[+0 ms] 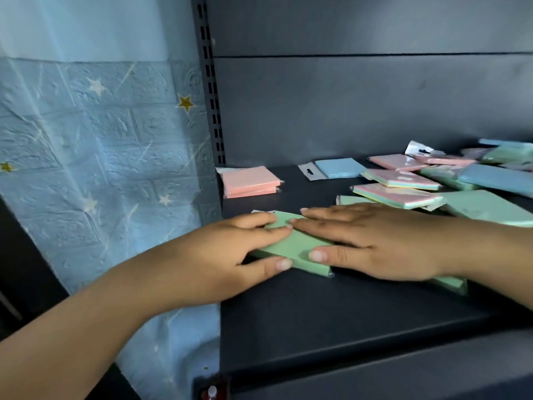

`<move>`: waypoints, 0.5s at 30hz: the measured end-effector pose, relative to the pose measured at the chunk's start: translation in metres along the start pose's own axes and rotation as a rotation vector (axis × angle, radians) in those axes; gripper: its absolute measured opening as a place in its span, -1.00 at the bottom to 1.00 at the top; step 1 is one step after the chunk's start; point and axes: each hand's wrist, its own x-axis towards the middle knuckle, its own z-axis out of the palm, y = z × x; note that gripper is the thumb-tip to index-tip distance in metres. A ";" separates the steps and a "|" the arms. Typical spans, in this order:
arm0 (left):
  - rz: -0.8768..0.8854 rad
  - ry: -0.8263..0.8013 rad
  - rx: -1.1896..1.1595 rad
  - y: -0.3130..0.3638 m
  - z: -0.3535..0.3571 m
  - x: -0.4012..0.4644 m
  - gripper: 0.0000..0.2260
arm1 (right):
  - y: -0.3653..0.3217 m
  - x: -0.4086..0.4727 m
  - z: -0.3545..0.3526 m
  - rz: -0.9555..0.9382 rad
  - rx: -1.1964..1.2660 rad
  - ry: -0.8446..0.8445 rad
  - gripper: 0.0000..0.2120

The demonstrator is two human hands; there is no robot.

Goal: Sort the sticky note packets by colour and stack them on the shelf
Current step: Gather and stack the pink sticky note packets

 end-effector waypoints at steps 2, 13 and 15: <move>0.020 -0.001 0.027 0.005 -0.004 0.014 -0.52 | 0.004 -0.005 -0.003 0.029 0.000 -0.011 -0.43; 0.137 -0.013 0.045 0.063 0.009 0.075 -0.58 | 0.049 -0.059 -0.020 0.182 0.161 -0.112 -0.19; 0.126 -0.023 0.034 0.079 0.012 0.088 -0.60 | 0.065 -0.073 -0.019 0.178 0.166 -0.090 -0.21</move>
